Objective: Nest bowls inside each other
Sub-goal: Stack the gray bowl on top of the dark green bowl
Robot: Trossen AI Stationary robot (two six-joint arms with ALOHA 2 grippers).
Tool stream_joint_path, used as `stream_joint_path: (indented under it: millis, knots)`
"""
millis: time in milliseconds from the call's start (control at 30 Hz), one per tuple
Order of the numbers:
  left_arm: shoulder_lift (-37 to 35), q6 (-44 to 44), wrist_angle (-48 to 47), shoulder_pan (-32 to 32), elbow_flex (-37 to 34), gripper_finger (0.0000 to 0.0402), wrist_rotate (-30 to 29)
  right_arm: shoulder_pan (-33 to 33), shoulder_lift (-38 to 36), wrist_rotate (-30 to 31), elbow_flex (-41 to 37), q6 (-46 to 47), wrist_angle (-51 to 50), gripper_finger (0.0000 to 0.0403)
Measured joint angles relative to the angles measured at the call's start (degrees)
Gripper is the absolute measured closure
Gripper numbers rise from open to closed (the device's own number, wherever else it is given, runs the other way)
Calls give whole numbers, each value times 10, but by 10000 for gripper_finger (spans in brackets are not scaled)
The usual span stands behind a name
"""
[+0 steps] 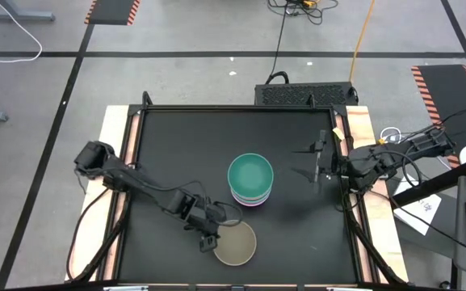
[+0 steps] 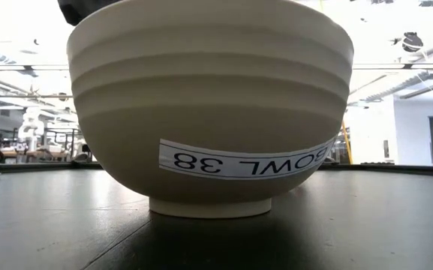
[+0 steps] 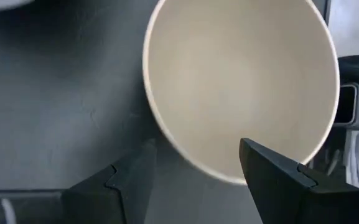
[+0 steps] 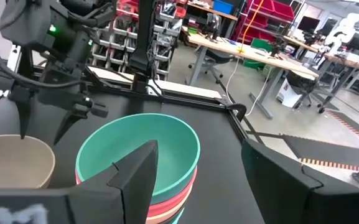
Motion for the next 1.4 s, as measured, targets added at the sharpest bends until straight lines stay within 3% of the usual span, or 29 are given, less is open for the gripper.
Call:
stream_joint_path:
  millis: [800,1167,1400]
  knots:
    - [43,8,10,20,9,167,-29,0,-2,0,-1,-24,7,177]
    - [64,13,18,19,7,167,-33,0,-48,3,14,-25,-27,177]
    - [78,13,19,19,8,168,-43,29,-78,-74,14,-10,-29,177]
